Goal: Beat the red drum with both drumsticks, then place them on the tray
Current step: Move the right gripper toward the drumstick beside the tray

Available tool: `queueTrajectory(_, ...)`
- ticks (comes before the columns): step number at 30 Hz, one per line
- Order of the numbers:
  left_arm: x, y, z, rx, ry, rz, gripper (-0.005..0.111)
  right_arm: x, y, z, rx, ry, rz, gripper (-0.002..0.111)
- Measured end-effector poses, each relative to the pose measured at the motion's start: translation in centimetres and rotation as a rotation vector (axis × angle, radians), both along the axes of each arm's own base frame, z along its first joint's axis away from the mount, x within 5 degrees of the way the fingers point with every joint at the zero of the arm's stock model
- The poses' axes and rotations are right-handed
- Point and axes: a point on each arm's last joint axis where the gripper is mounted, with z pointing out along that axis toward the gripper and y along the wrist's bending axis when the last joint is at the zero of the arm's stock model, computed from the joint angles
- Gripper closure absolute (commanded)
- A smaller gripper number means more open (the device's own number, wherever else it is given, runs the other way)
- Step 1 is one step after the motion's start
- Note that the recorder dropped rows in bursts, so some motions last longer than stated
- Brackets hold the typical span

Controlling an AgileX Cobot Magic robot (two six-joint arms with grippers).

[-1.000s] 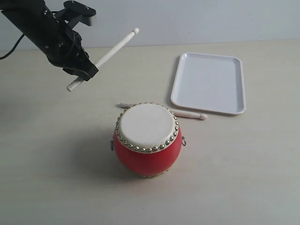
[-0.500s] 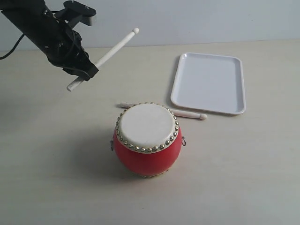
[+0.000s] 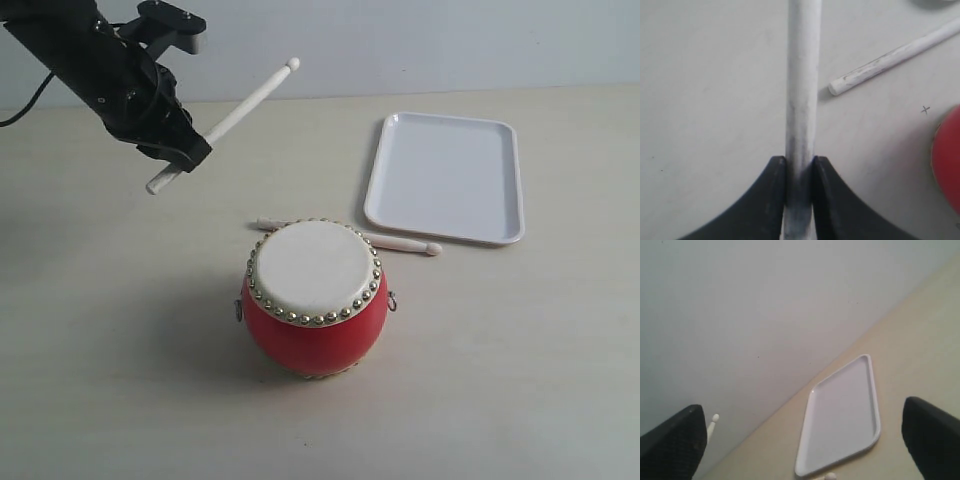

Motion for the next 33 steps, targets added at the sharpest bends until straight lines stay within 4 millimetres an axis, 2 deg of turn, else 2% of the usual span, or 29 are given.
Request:
queueTrajectory(2,0.0,-0.1,0.0,-0.007,-0.001,-0.014,0.107,0.0,0.0,0.0,0.002,-0.004,-0.002,0.017)
queueTrajectory(3,0.0,-0.1,0.0,-0.007,-0.001,-0.016,0.107,0.0,0.0,0.1,0.002,-0.009,-0.004,0.032)
queueTrajectory(5,0.0,-0.1,0.0,-0.009,-0.001,-0.017,0.107,0.0,-0.1,0.3,0.003,-0.029,-0.012,0.053)
queueTrajectory(8,0.0,-0.1,0.0,-0.009,-0.002,-0.019,0.107,0.0,-0.3,0.6,0.005,-0.067,-0.028,0.075)
queueTrajectory(9,0.0,-0.1,0.0,-0.011,-0.001,-0.018,0.107,0.0,-0.3,0.8,0.005,-0.089,-0.037,0.079)
queueTrajectory(11,0.0,-0.1,0.0,-0.011,-0.001,-0.018,0.107,0.0,-0.5,1.1,0.007,-0.123,-0.051,0.085)
queueTrajectory(20,0.0,-0.1,0.0,-0.011,-0.001,-0.018,0.107,-0.3,-1.2,3.1,0.108,-0.306,-0.122,0.084)
queueTrajectory(22,0.0,-0.1,0.0,-0.011,-0.001,-0.018,0.107,0.0,-1.3,4.2,0.11,-0.313,-0.129,0.085)
queueTrajectory(25,0.0,-0.1,0.0,-0.011,-0.001,-0.018,0.107,0.9,-1.4,7.1,0.113,-0.326,-0.144,0.085)
queueTrajectory(26,0.0,-0.1,0.0,-0.011,-0.001,-0.018,0.107,1.5,-1.4,8.2,0.112,-0.319,-0.149,0.085)
queueTrajectory(27,0.0,-0.1,0.0,-0.011,-0.001,-0.018,0.107,3.1,-1.5,10.1,0.112,-0.29,-0.153,0.085)
queueTrajectory(28,0.0,-0.1,0.0,-0.011,-0.001,-0.018,0.107,4.2,-1.5,11.0,0.115,-0.264,-0.152,0.085)
queueTrajectory(29,0.0,-0.1,0.0,-0.011,-0.001,-0.018,0.107,6.9,-1.3,11.9,0.146,-0.17,-0.142,0.085)
queueTrajectory(30,0.0,-0.1,0.0,-0.011,-0.001,-0.018,0.107,8.3,-1.2,12.2,0.169,-0.112,-0.133,0.085)
queueTrajectory(31,0.0,-0.1,0.0,-0.011,-0.001,-0.018,0.107,11.2,-0.9,12.0,0.222,0.028,-0.113,0.085)
queueTrajectory(32,0.0,-0.1,0.0,-0.011,-0.001,-0.018,0.107,12.3,-0.8,11.9,0.244,0.08,-0.106,0.085)
queueTrajectory(33,0.0,-0.1,0.0,-0.011,-0.001,-0.018,0.107,14.8,-0.4,10.7,0.297,0.227,-0.098,0.085)
